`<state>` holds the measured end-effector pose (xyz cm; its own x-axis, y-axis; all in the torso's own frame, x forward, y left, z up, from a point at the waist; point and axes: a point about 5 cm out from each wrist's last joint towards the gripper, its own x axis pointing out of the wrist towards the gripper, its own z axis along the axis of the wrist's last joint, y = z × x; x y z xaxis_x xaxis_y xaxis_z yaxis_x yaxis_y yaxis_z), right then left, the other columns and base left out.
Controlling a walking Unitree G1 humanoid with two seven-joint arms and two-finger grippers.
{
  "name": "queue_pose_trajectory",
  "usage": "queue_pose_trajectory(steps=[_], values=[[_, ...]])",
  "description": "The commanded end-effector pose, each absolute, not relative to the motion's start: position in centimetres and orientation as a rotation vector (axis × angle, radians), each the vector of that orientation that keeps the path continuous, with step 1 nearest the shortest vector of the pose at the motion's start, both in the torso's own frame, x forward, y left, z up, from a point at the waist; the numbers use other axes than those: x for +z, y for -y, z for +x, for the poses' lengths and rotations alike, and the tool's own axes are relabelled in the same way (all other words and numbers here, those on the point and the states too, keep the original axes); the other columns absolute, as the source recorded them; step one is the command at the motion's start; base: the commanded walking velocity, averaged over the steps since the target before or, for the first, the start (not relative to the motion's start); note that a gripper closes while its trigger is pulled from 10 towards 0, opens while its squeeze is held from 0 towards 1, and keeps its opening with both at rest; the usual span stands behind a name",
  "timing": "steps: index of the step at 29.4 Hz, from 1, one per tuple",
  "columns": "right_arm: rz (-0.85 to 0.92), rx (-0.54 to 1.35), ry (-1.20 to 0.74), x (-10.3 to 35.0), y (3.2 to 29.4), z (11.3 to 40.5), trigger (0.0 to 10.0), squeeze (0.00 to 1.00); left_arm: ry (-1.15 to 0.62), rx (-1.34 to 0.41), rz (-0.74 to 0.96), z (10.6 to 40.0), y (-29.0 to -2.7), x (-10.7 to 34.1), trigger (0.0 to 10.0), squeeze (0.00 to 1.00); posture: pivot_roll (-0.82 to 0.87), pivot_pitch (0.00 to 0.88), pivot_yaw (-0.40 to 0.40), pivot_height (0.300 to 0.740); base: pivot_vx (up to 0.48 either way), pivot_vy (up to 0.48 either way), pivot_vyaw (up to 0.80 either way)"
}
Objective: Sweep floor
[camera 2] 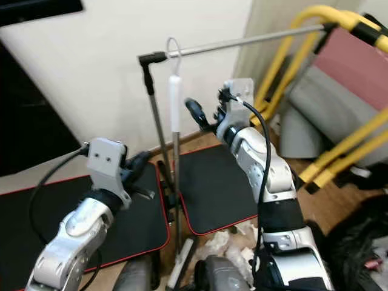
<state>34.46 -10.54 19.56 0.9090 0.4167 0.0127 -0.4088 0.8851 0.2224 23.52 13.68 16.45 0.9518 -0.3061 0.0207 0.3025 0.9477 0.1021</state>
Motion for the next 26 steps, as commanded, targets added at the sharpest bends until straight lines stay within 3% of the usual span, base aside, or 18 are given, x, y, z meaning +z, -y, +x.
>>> queue_pose_trajectory(steps=[1,26], values=[[0.225,0.45,-0.036,19.9,9.6,34.8,10.0,0.0,-0.009,-0.31,0.092,22.7,-13.8,15.9,10.0,0.0,-0.04,0.298,-0.211,0.74,0.0,0.0,0.0],[0.3,0.454,-0.111,20.4,9.2,39.3,10.0,0.0,-0.062,-0.341,0.075,19.4,-13.3,17.3,10.0,0.0,-0.01,0.432,-0.207,0.74,0.0,0.0,0.0]])
